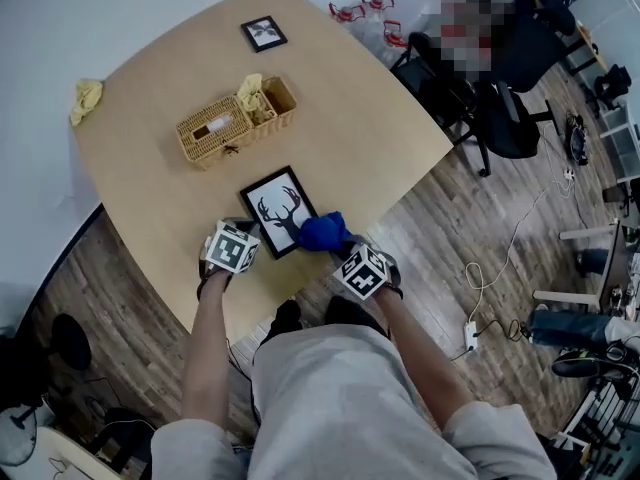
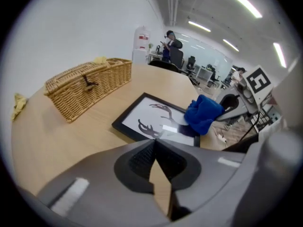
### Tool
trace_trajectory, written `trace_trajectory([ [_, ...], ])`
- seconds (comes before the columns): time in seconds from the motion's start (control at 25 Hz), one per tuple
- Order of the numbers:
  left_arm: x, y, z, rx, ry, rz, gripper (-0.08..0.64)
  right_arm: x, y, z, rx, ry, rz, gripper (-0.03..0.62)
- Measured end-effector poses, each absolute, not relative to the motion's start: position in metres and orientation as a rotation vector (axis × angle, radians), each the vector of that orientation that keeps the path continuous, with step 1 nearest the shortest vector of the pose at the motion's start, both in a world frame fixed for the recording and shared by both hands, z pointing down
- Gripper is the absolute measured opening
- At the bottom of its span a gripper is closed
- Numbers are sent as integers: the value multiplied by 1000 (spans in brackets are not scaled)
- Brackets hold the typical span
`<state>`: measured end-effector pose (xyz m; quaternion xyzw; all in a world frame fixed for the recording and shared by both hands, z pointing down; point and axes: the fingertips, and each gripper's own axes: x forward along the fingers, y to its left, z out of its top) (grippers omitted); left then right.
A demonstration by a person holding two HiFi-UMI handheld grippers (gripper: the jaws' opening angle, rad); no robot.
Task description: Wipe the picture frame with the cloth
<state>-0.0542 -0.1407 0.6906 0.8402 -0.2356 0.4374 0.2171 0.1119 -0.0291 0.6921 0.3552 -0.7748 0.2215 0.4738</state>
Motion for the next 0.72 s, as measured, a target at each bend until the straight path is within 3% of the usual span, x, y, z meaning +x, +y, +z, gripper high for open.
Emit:
trace_trajectory([
  [0.72, -23, -50, 593, 2223, -1220, 766, 52, 110, -22, 600, 1049, -2244, 552, 54],
])
